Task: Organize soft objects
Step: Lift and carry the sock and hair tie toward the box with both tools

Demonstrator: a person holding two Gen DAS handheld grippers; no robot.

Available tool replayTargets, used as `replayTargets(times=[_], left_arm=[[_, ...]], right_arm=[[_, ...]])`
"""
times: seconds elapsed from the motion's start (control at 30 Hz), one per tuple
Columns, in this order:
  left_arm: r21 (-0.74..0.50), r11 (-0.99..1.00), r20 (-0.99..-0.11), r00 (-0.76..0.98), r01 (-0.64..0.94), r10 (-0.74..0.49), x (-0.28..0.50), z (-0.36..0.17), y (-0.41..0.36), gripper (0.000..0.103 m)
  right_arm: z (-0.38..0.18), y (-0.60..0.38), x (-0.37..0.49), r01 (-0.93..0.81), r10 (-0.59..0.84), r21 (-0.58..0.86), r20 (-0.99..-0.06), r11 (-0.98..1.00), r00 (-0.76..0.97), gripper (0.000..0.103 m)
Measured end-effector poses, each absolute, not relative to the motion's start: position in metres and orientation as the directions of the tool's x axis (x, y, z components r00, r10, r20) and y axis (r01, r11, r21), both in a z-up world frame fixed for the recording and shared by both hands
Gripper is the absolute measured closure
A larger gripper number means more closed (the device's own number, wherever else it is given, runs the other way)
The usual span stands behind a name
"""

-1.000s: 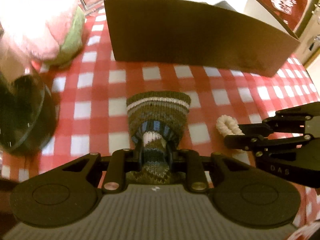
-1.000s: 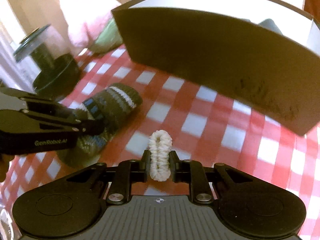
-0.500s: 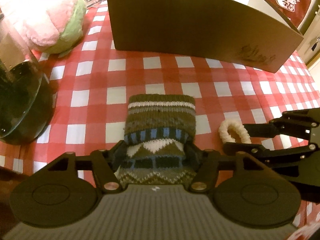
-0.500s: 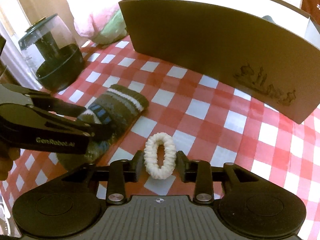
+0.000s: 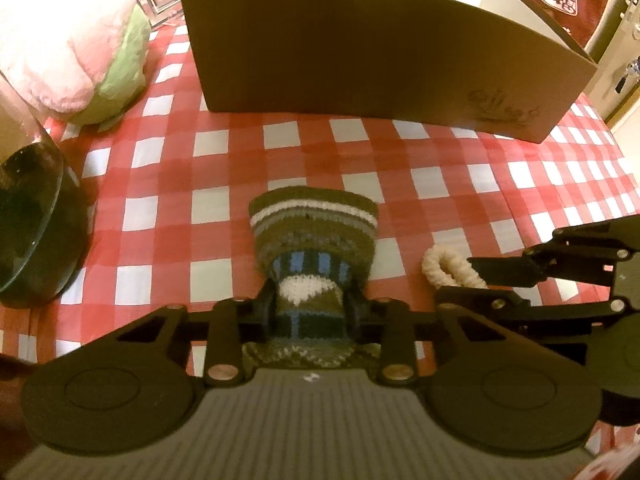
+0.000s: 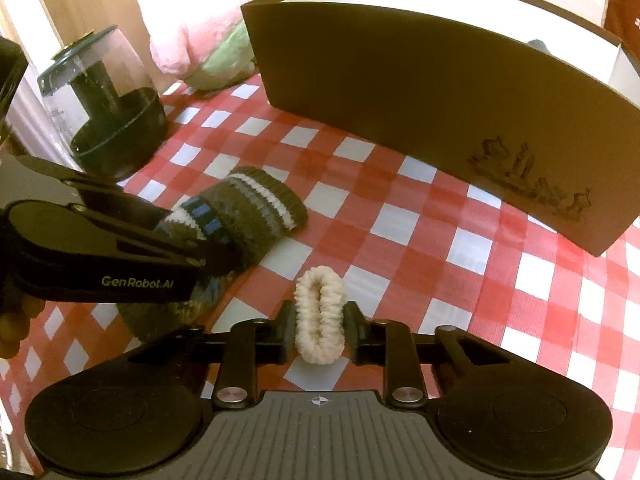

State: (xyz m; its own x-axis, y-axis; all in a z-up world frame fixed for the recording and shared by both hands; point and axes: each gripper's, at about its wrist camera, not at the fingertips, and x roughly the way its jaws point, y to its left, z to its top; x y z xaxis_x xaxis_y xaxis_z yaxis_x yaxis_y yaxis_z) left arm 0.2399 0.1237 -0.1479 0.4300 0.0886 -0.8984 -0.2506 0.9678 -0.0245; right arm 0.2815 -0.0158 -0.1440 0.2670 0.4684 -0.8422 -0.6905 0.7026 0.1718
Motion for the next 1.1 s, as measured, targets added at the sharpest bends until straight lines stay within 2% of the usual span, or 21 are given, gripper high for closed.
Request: replayTargets(times=[0.17, 0.57, 1.1], left_arm=[[-0.016, 0.968, -0.900, 0.426, -0.249, 0.095, 0.240, -0.145, 0.121, 0.077], [0.000, 0.968, -0.888, 0.445, -0.250, 0.115, 0.232, -0.126, 0.116, 0.078], [0.011, 0.972, -0.818, 0.557, -0.235, 0.144, 0.231, -0.064, 0.112, 0.078]], right_arm=[[-0.143, -0.021, 0.281, -0.685, 0.475, 0.182, -0.839, 0.705, 0.266, 0.083], [-0.125, -0.033, 0.276, -0.666, 0.510, 0.212, -0.810, 0.715, 0.289, 0.084], [-0.059, -0.063, 0.280, -0.630, 0.576, 0.251, -0.721, 0.735, 0.384, 0.084]])
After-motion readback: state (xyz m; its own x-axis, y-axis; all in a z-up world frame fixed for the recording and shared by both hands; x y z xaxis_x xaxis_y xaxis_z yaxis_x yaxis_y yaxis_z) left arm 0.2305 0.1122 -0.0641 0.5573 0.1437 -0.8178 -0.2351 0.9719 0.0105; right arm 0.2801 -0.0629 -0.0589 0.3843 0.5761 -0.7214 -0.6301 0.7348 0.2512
